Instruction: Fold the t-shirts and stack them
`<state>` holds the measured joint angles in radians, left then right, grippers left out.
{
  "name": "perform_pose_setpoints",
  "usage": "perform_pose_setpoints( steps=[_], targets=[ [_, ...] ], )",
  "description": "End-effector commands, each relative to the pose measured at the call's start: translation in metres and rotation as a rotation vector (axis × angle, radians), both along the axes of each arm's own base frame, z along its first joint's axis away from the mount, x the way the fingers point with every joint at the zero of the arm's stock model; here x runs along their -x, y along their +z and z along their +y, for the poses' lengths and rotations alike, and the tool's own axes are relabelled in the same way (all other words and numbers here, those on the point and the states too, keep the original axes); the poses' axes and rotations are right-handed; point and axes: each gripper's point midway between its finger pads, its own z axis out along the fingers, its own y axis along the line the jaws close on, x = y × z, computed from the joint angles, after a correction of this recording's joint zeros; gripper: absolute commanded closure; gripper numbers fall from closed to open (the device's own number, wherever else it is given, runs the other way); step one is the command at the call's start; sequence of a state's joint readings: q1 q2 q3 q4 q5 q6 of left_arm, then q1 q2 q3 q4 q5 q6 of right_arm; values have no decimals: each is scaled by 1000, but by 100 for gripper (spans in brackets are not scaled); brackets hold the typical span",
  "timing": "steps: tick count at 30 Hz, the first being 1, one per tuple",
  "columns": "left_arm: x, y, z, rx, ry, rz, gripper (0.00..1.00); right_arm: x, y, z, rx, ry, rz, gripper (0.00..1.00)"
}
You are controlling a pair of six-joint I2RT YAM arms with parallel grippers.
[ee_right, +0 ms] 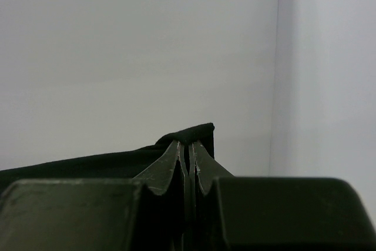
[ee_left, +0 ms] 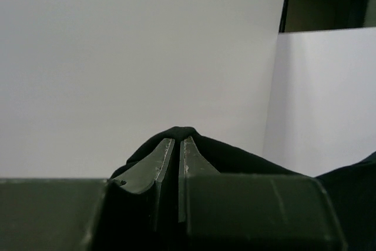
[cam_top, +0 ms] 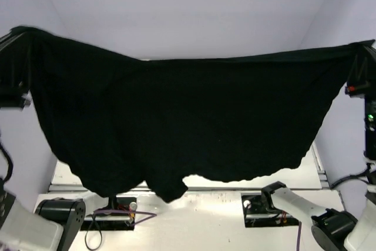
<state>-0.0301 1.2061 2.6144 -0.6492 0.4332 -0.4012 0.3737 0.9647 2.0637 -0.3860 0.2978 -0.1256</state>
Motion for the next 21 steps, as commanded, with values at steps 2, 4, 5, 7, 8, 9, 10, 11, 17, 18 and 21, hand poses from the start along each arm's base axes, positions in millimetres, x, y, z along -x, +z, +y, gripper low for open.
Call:
perform_pose_setpoints(
  steps=[2,4,5,7,8,9,10,11,17,18,21],
  targets=[
    [-114,-39,4,7,48,179,100,-72,-43,20,-27,-36,138,100],
    [-162,-79,9,8,83,303,100,-101,-81,31,-29,-33,238,100],
    [-183,-98,11,2,104,355,100,-115,-102,37,-19,-33,293,100],
    [-227,-144,17,-11,160,459,100,-144,-151,48,-26,-41,413,100],
    [-241,-162,16,-17,160,494,100,-154,-171,52,-27,-49,461,100],
    [-262,-179,20,-23,196,519,100,-172,-205,58,-9,-63,542,100],
    [-285,-205,23,-33,221,571,100,-187,-227,63,-9,-72,594,100],
    [-304,-229,24,-39,237,620,100,-199,-245,67,-8,-81,636,100],
    [-391,-347,27,-40,309,810,100,-267,-350,74,-7,-103,839,100],
    [-402,-361,28,-38,322,831,100,-277,-362,73,-10,-102,865,100],
    [-433,-397,25,-56,332,879,100,-309,-397,71,-2,-99,935,100]
  ],
)
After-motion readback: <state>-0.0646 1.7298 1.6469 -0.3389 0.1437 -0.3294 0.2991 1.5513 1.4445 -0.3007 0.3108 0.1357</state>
